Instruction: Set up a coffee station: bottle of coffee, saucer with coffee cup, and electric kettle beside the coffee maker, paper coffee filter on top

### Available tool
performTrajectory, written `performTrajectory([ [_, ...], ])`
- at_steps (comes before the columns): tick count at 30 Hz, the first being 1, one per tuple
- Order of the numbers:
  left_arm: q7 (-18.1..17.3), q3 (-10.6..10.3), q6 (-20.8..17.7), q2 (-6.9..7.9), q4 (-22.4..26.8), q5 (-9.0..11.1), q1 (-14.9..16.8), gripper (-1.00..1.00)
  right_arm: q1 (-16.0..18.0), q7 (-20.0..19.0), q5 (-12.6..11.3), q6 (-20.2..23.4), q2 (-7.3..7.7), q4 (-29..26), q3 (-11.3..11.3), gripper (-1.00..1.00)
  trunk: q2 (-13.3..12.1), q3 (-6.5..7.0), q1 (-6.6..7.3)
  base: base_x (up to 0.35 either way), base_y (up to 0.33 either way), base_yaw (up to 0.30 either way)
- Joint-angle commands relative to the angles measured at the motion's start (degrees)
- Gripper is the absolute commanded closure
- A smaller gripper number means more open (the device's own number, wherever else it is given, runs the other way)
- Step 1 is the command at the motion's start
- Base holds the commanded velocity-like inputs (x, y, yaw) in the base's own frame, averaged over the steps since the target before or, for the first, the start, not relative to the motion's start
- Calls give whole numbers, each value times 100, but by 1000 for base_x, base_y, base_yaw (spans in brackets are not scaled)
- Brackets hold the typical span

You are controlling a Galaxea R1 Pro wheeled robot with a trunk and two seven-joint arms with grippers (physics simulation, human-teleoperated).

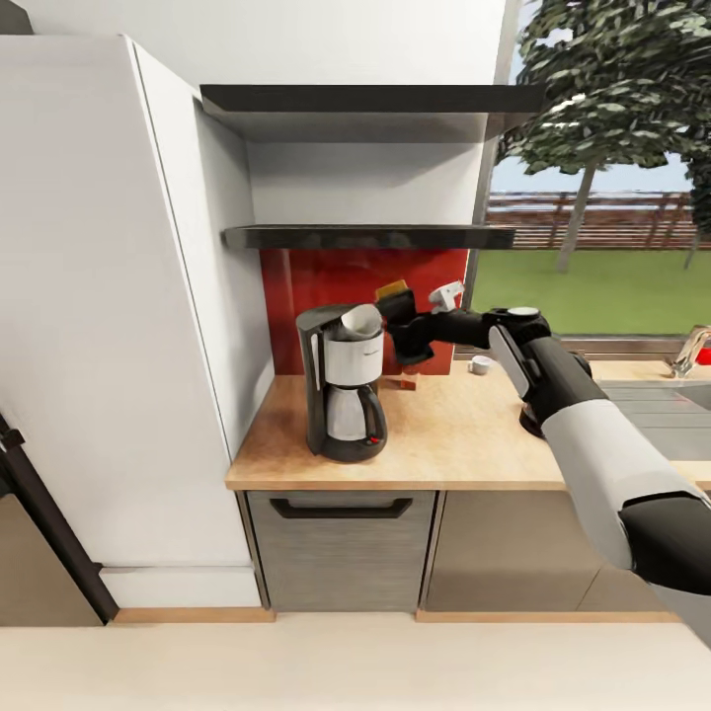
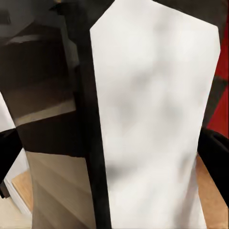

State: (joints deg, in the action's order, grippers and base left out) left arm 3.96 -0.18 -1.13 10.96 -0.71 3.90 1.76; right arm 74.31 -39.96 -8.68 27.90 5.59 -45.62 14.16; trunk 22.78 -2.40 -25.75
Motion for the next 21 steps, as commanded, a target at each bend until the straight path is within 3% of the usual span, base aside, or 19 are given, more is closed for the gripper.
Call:
performTrajectory([
  [1,8,-6,-9,1,-10,41,9,-100,-38,14,-99,49,67,-8,15,100,13,-13,-4,0,0,0],
  [7,8,5,-6,9,-16,41,9,-100,-291,43,-93,-209,302,8,3,100,13,-13,-4,0,0,0],
  [9,11,16,-3,8,-17,41,9,-100,-490,113,-91,-567,415,347,-331,100,13,-13,-4,0,0,0],
  [12,15,11,-2,4,-15,41,9,-100,-569,139,-80,-1195,455,914,-933,100,13,-13,-4,0,0,0],
  [14,23,9,-2,1,-7,43,9,-100,-595,453,-61,-1842,454,1550,-1169,100,13,-13,-4,0,0,0],
  [15,22,-3,-2,-20,3,41,9,-100,-601,1088,-73,-3013,416,2438,-1223,100,13,-13,-4,0,0,0],
  [18,22,-6,3,-22,6,41,9,-100,-602,1251,-74,-3615,311,2877,-1228,100,13,-13,-4,0,0,0],
  [19,20,-5,4,-26,7,39,9,-100,-602,1311,-73,-3909,220,3100,-1229,100,13,-13,-4,0,0,0],
  [20,22,-8,15,-30,14,34,9,-100,-602,1543,-70,-4574,18,3495,-1231,100,13,-13,-4,0,0,0],
  [21,22,-10,29,-31,16,33,9,-100,-602,1773,-63,-4852,-107,3619,-1231,100,13,-13,-4,0,0,0],
])
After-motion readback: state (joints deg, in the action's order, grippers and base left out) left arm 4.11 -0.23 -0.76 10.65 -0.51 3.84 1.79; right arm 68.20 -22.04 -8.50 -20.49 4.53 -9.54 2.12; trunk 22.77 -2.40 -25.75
